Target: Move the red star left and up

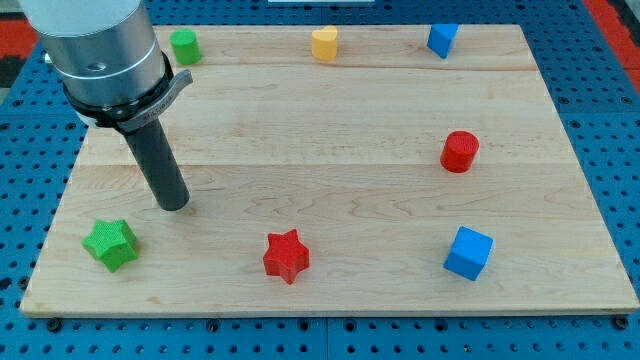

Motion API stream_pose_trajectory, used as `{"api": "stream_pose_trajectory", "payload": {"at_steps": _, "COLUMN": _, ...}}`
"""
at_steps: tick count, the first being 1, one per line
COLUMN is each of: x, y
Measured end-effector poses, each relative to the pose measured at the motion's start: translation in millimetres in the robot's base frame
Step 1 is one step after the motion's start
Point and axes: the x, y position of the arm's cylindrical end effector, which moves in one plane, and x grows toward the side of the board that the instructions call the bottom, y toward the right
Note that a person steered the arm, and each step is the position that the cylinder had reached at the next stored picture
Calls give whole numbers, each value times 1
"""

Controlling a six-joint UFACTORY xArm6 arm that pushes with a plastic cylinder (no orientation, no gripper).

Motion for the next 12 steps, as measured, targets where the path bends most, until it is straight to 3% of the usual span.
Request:
{"api": "stream_pose_trajectory", "payload": {"at_steps": 4, "x": 6, "y": 6}}
{"api": "stream_pose_trajectory", "payload": {"at_steps": 6, "x": -14, "y": 104}}
{"api": "stream_pose_trajectory", "payload": {"at_steps": 7, "x": 13, "y": 152}}
{"api": "stream_pose_trajectory", "payload": {"at_steps": 8, "x": 61, "y": 156}}
{"api": "stream_pose_trajectory", "payload": {"at_steps": 10, "x": 58, "y": 124}}
{"api": "stream_pose_trajectory", "payload": {"at_steps": 11, "x": 66, "y": 154}}
{"api": "stream_pose_trajectory", "payload": {"at_steps": 12, "x": 80, "y": 114}}
